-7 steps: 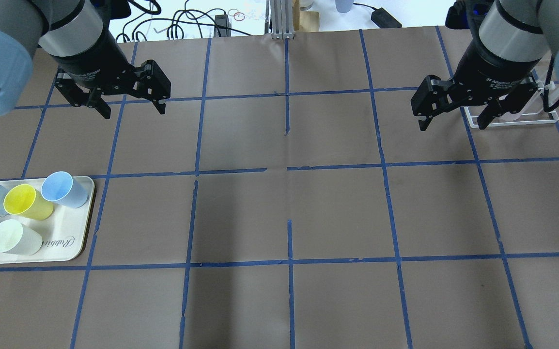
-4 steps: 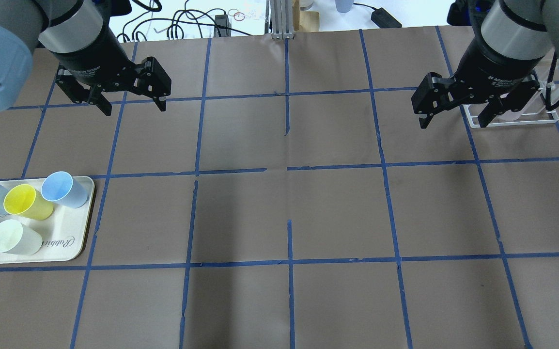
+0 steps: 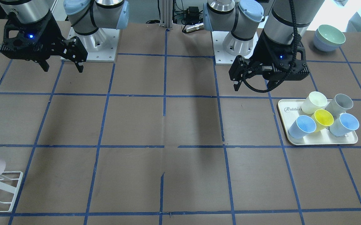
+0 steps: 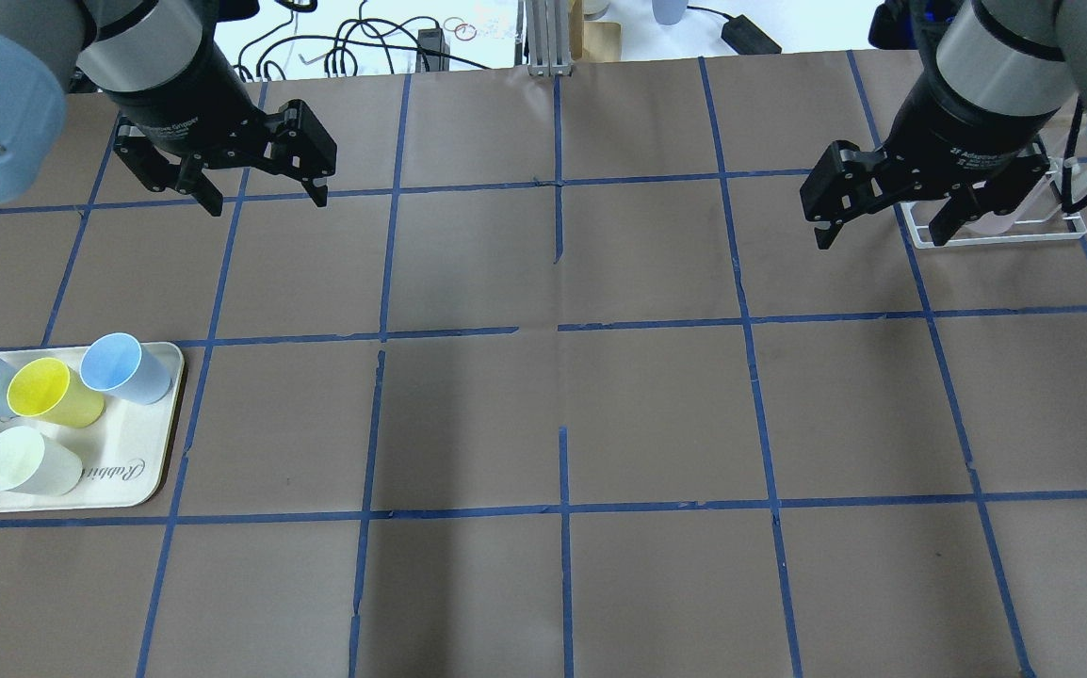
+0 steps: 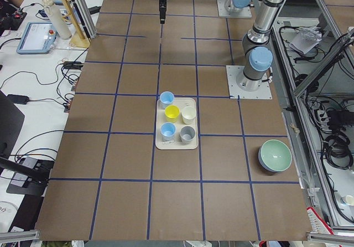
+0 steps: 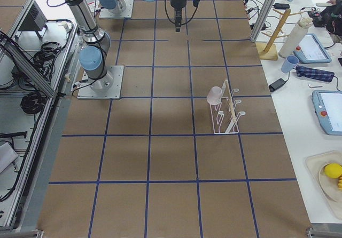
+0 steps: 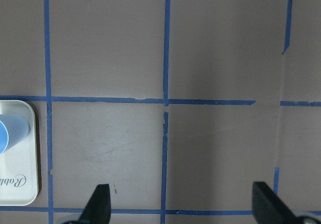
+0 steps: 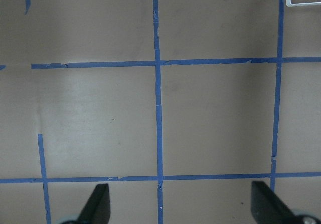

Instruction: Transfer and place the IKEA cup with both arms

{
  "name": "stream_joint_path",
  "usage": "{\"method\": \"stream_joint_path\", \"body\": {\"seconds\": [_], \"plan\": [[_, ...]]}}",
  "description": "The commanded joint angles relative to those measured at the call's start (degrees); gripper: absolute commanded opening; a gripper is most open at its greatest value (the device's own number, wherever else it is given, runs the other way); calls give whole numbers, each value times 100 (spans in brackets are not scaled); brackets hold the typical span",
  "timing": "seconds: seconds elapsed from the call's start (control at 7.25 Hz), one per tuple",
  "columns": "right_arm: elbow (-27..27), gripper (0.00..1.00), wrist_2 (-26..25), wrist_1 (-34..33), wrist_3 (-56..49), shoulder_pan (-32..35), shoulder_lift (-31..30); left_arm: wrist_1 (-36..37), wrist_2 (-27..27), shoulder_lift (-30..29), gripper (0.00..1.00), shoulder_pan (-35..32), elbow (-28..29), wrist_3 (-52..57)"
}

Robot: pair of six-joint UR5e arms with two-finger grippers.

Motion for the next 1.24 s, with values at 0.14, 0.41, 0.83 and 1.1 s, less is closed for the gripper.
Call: {"method": "stream_joint_path", "body": {"seconds": [0.14,0.41,0.83,1.1], "plan": [[15,100,-47,33,8,1,5,-10,29,10,100,0,-3,-1],[6,100,-20,7,17,1,5,-10,29,10,100,0,-3,-1],[-3,100,-38,-89,-9,-357,49,-10,29,18,100,0,-3,-1],[6,100,-12,-577,-664,-1155,293,-19,29,18,100,-9,-12,-1]]}}
